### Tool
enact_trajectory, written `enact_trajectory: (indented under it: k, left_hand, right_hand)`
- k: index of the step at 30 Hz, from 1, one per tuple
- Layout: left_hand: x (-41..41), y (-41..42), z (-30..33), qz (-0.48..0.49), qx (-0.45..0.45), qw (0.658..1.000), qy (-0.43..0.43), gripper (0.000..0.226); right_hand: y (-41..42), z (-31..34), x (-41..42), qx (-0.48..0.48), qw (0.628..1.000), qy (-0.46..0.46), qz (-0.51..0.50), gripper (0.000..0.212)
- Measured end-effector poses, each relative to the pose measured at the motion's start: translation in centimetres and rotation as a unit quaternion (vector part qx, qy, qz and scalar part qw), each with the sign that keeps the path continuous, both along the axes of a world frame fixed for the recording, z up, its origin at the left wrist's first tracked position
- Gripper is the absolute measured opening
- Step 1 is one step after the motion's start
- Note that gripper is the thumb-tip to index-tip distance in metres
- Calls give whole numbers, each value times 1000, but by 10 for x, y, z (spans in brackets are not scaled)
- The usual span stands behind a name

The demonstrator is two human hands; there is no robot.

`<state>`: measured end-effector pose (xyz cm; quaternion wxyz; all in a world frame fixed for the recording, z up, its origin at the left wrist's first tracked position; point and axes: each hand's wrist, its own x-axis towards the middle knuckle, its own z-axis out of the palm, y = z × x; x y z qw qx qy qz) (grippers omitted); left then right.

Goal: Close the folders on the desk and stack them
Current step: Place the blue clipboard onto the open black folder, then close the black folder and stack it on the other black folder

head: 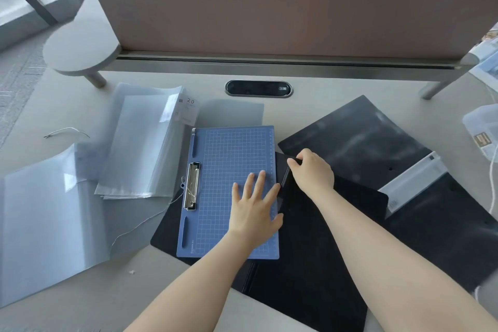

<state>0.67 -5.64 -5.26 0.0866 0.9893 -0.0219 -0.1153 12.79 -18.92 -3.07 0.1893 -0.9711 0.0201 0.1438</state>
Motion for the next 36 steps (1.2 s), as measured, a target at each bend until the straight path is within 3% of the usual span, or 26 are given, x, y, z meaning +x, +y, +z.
enact_trajectory:
  k: [5, 19, 30, 33, 36]
  left_hand:
    - [-3, 9, 2, 5, 13, 1000, 17, 69]
    - [-11, 13, 13, 9, 15, 999, 36, 76]
    - [-7, 16, 15, 39, 5, 999, 1, 57]
    - [-5, 11, 18, 44, -5, 999, 6, 69]
    - [-2, 4, 25, 44, -27, 998, 28, 100]
  right_hand:
    - [-13, 9, -1, 2, 1000, 0, -28, 41]
    - [-67, 47, -1, 36, 991, -51, -118, 27]
    - [-98, 104, -1, 131, 966, -141, -174, 19]
    - [-105, 126, 0, 161, 956, -156, -191, 18]
    - [-110, 149, 0, 186, 951, -167, -184, 21]
